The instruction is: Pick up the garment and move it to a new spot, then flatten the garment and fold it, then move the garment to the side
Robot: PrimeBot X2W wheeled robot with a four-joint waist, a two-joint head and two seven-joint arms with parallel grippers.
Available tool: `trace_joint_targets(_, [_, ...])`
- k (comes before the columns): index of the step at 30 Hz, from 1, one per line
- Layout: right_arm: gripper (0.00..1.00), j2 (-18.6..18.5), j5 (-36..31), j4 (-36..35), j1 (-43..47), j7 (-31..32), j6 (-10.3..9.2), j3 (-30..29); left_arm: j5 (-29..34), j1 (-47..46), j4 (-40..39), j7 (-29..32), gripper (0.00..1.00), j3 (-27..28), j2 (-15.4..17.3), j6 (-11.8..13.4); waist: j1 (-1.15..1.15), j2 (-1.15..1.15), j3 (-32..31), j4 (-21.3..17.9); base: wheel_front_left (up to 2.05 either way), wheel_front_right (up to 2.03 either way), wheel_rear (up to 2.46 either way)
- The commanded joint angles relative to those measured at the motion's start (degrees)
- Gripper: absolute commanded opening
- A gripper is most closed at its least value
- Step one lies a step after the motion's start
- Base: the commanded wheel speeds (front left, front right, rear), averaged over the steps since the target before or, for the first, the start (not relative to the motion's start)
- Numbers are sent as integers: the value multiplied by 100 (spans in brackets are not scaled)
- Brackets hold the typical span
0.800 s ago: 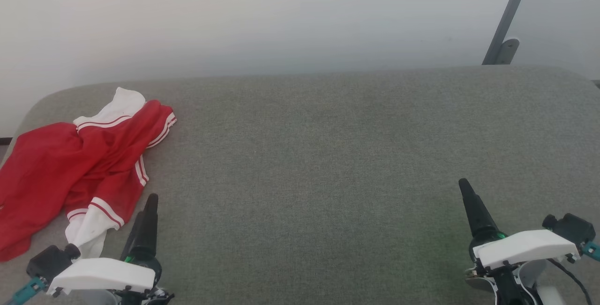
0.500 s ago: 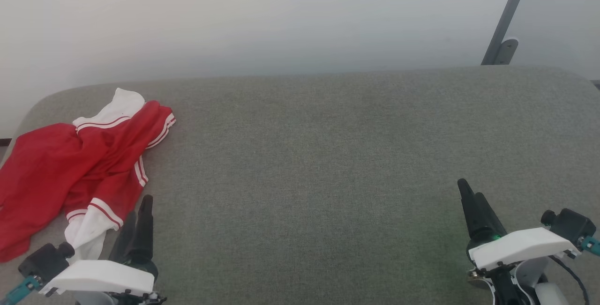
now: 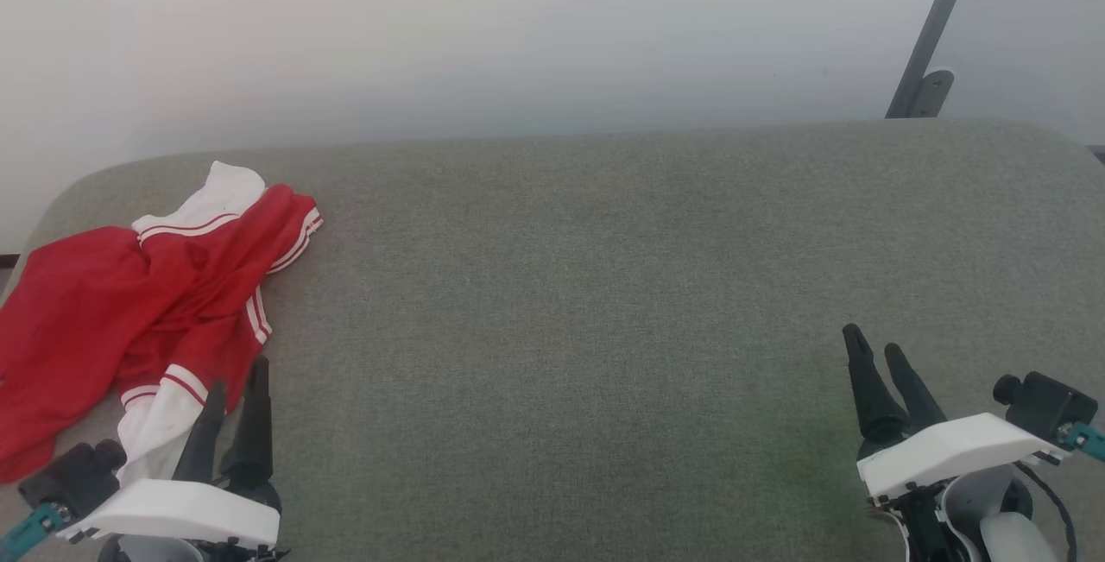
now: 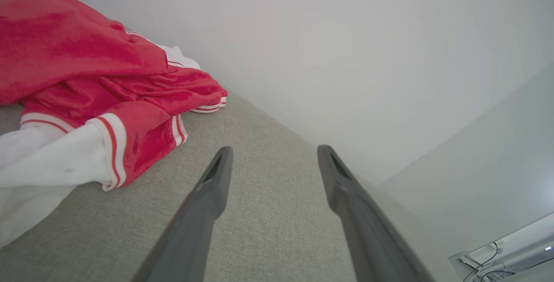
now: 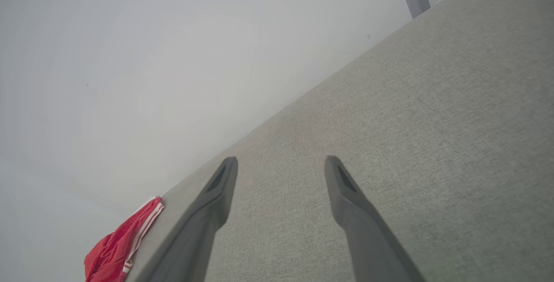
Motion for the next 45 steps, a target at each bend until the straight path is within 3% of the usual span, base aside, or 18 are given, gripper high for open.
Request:
trace_joint_targets(1, [100,-44,-225,-75,-134,-77,1,-10,204,16,-104,-70,100,4,74,-40,0,0,2,-1,0,0,0])
trace_joint_targets(45, [100,-196,-2315,-243,-194,-467,2,-18,2036,264,-398,-676,100,-138,467,-46,0,0,35,-28,0,0,0])
